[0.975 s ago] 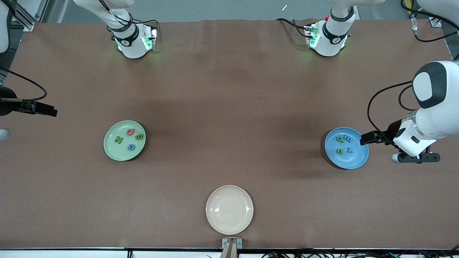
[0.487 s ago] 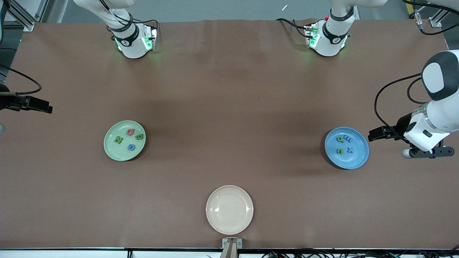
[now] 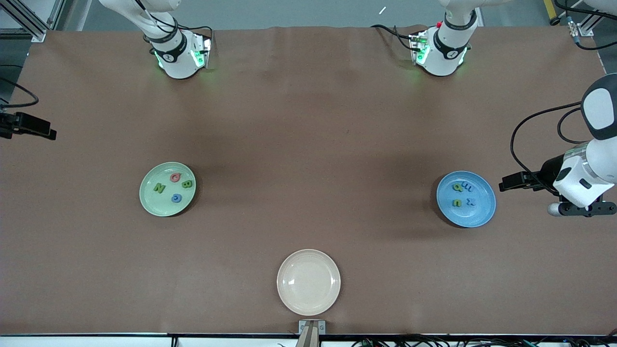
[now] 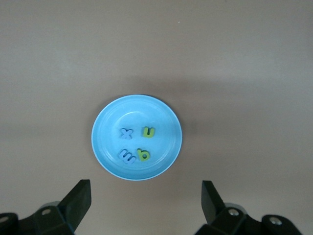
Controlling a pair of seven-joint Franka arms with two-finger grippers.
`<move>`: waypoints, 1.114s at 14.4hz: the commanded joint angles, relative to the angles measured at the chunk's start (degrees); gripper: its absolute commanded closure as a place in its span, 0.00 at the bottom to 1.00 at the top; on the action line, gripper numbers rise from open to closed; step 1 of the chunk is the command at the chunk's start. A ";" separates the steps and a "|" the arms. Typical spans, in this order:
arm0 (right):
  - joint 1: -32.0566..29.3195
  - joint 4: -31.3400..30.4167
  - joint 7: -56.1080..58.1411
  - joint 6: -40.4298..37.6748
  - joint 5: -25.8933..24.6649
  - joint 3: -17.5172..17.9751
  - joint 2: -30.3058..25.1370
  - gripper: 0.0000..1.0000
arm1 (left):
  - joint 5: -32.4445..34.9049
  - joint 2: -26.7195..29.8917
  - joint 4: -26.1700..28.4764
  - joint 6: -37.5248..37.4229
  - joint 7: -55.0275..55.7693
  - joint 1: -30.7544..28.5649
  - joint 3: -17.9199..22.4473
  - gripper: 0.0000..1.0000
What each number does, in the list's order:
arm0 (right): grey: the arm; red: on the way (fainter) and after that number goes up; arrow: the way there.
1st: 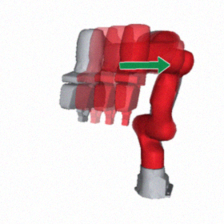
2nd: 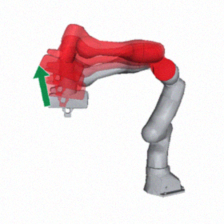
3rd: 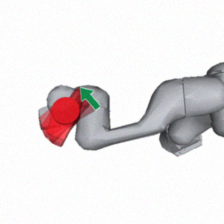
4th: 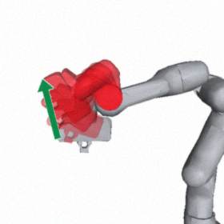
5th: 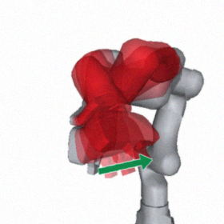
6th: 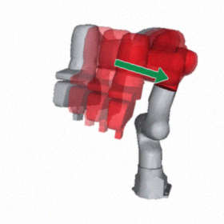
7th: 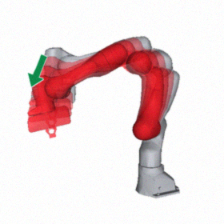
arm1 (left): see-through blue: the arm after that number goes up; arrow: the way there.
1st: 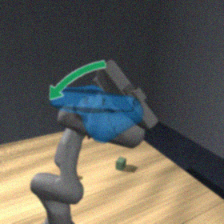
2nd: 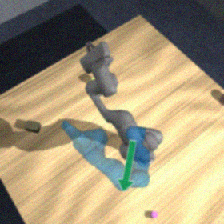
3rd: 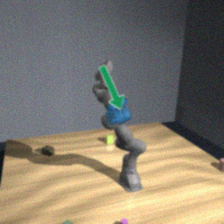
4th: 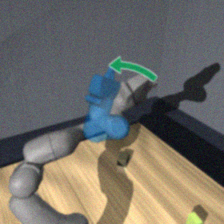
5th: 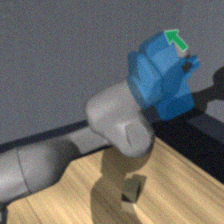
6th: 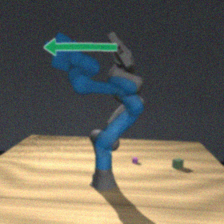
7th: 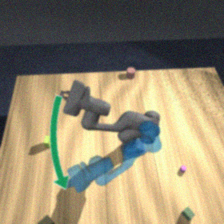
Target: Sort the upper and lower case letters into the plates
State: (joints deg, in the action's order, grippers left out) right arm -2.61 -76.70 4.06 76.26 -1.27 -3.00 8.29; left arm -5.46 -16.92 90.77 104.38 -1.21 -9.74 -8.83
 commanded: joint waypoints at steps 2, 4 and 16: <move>1.37 -11.78 0.51 4.50 0.48 -0.70 -10.11 0.00 | -1.81 -0.83 -1.73 -1.46 -0.90 0.42 0.12 0.01; 1.90 -14.43 0.60 4.86 0.48 -0.70 -13.20 0.00 | -5.16 -1.71 -2.08 -1.38 -0.73 8.81 8.78 0.01; 2.52 -16.20 0.34 8.73 0.92 -1.05 -13.65 0.00 | -5.88 -1.27 -2.08 -1.64 -0.81 14.86 16.94 0.01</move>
State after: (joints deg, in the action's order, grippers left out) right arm -0.57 -91.27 4.08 83.81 -1.22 -3.47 -3.96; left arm -11.26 -17.92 89.91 104.12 -1.22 8.27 11.51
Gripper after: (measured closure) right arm 0.000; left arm 0.004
